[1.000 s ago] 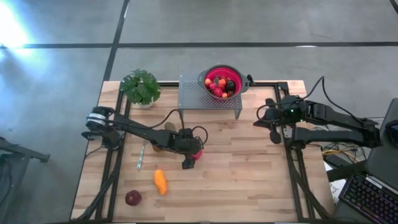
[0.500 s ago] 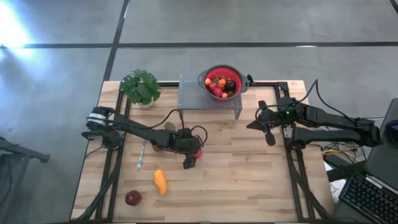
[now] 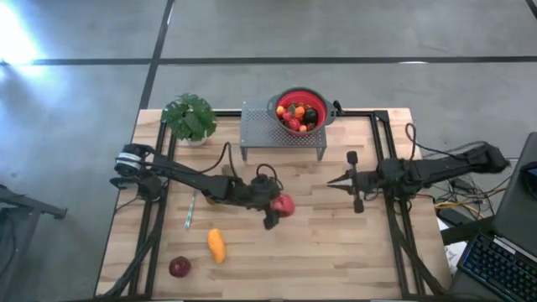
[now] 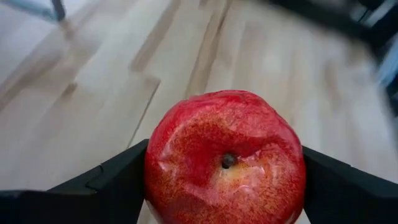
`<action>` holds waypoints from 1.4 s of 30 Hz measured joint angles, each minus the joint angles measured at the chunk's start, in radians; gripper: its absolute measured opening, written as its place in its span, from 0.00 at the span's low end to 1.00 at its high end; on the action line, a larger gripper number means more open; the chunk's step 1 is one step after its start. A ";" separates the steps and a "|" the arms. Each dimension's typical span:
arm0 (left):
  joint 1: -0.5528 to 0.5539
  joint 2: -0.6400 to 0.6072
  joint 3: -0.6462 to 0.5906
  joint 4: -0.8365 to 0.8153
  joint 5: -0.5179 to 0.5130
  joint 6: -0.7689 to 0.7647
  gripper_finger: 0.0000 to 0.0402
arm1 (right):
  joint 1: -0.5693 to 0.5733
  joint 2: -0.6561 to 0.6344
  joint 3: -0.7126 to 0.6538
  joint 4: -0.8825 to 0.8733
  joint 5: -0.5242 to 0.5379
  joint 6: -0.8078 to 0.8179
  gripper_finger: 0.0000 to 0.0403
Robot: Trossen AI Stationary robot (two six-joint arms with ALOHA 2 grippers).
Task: Pick & Place Fruit
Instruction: Put the apple into the strainer bowl on the shelf
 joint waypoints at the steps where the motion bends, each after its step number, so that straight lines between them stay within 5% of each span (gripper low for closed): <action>1: 0.002 -0.006 0.000 0.027 0.000 -0.022 0.85 | 0.044 0.010 0.000 0.015 0.075 -0.018 0.10; 10: 0.026 -0.045 0.002 0.228 0.000 -0.081 0.85 | 0.365 0.157 0.122 0.015 0.525 -0.089 0.41; 21: 0.051 -0.051 0.007 0.440 0.000 -0.030 0.85 | 0.417 0.368 0.307 0.004 0.766 -0.109 0.93; 42: 0.088 -0.051 0.072 0.509 0.047 -0.029 0.85 | 0.404 0.503 0.404 0.030 0.838 -0.183 0.98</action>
